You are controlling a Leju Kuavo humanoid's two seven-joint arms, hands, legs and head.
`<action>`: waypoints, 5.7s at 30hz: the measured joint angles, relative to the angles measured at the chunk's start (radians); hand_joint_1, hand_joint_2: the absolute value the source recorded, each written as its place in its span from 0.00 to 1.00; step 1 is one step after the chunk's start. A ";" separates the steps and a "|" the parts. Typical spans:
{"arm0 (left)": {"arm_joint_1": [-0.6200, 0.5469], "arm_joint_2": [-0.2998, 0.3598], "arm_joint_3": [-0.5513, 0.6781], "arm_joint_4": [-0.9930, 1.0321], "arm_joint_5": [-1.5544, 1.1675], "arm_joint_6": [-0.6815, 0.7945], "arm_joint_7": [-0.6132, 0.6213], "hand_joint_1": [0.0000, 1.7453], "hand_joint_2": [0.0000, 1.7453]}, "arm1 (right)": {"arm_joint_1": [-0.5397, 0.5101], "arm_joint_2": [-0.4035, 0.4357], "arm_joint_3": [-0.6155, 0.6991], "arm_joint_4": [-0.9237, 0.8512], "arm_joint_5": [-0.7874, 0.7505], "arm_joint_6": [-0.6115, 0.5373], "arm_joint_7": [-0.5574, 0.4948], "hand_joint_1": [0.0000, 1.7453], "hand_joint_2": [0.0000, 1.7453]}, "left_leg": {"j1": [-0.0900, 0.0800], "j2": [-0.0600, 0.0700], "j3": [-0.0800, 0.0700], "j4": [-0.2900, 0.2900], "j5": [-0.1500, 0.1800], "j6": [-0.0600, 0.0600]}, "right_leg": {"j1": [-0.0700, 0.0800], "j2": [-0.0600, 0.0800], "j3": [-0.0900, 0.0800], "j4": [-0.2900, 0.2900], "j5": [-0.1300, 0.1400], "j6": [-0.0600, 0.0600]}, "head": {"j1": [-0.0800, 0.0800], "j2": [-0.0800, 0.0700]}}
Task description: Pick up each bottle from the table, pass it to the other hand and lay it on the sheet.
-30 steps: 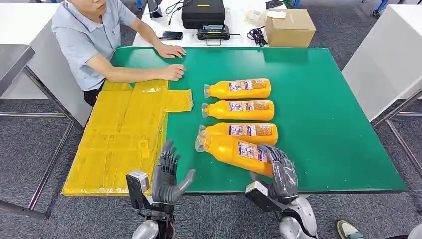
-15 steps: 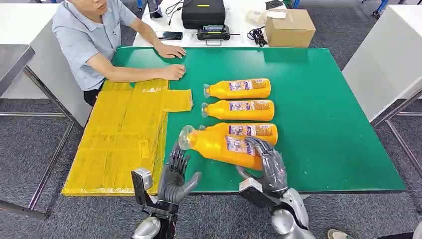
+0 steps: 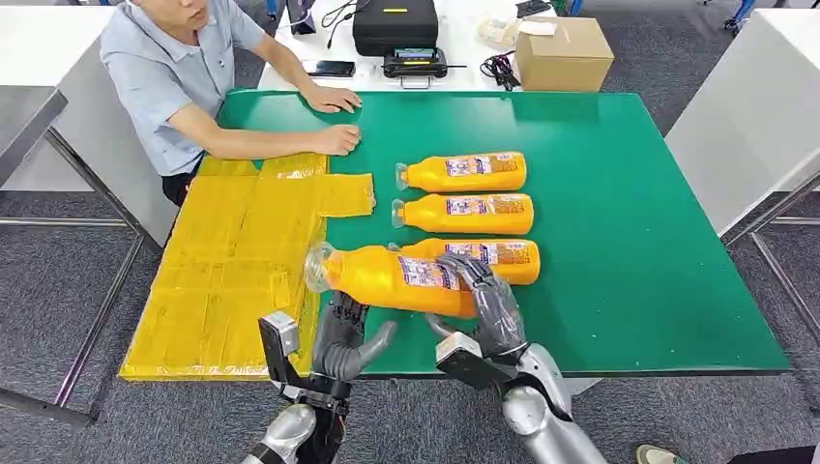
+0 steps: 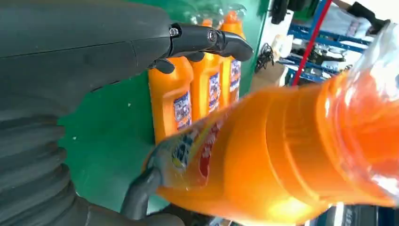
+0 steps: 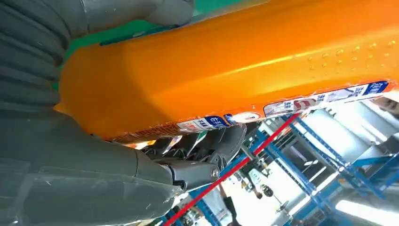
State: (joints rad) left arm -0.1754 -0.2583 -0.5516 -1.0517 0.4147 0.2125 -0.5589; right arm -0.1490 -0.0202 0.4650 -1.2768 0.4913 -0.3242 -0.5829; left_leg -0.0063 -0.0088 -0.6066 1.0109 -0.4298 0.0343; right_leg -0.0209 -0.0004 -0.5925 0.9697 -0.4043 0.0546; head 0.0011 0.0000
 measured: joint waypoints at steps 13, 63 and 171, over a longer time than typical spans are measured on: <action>-0.024 -0.010 -0.001 0.016 -0.013 -0.002 -0.038 0.00 1.00 | -0.047 0.019 0.053 0.040 -0.010 0.031 0.000 1.00 1.00 | 0.000 0.000 0.000 0.000 0.000 0.000 | 0.000 0.000 0.000 0.000 0.000 0.000 | 0.000 0.000; 0.099 -0.055 0.437 -0.197 -1.801 0.488 0.149 1.00 1.00 | 0.116 0.058 -0.050 0.064 -0.033 0.034 0.023 0.00 1.00 | 0.000 0.003 -0.001 0.000 0.000 0.000 | 0.000 0.000 -0.002 0.000 0.000 0.000 | 0.000 0.000; -0.044 0.234 -0.048 -0.235 -1.819 0.307 0.688 0.00 1.00 | 0.101 -0.119 -0.230 -0.068 0.656 -0.103 0.381 0.00 1.00 | 0.000 -0.007 -0.007 0.000 0.007 0.000 | 0.000 -0.005 -0.005 0.000 0.004 -0.001 | 0.000 0.000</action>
State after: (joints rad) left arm -0.2196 -0.0240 -0.6001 -1.2865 -1.4044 0.5194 0.1292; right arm -0.0481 -0.1388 0.2354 -1.3443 1.1471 -0.4272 -0.2022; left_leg -0.0061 -0.0154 -0.6136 1.0109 -0.4224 0.0340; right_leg -0.0209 -0.0057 -0.5975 0.9701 -0.4002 0.0539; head 0.0015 0.0000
